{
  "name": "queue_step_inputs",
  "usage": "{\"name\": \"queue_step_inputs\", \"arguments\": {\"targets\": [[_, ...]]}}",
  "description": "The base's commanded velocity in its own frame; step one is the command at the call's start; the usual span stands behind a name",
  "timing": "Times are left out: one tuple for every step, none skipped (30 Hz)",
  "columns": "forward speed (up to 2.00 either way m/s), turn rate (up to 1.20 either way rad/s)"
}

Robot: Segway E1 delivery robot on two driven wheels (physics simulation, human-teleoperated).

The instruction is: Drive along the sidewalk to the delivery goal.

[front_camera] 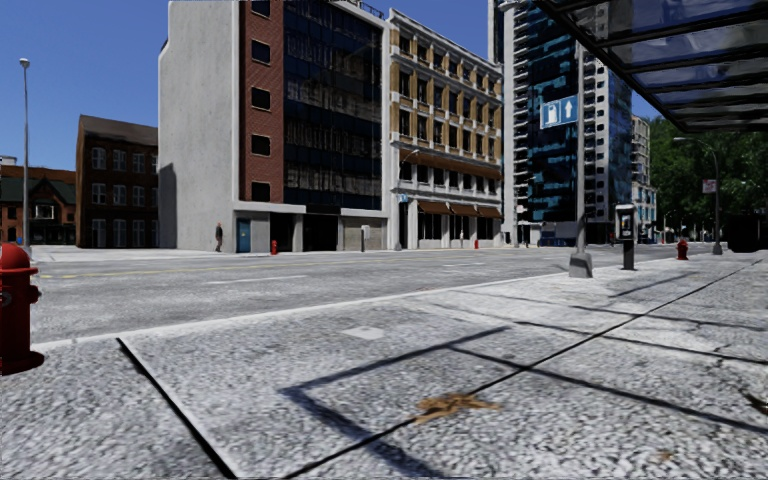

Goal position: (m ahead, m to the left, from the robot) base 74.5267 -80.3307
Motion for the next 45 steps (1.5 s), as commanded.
{"name": "queue_step_inputs", "arguments": {"targets": [[2.00,-0.63],[2.00,-0.63],[2.00,-0.63],[2.00,-0.63],[2.00,-0.63],[2.00,-0.63],[2.00,-0.63],[2.00,-0.63],[2.00,-0.63],[2.00,-0.63],[2.00,-0.63],[2.00,-0.63],[2.00,-0.63],[2.00,-0.63],[2.00,-0.63],[2.00,-0.63],[2.00,-0.63],[2.00,-0.63],[2.00,-0.63],[2.00,-0.63],[2.00,-0.63],[2.00,-0.63],[2.00,-0.63],[2.00,-0.63],[2.00,-0.63],[2.00,-0.63],[2.00,-0.63],[2.00,-0.63],[2.00,-0.63],[2.00,-0.63],[2.00,-0.63],[2.00,-0.63],[2.00,-0.63],[2.00,-0.63],[2.00,-0.61],[2.00,-0.02],[2.00,0.00],[2.00,0.00],[2.00,0.00],[2.00,0.00],[2.00,0.00],[2.00,0.00],[2.00,0.00],[2.00,0.00],[2.00,0.00]]}}
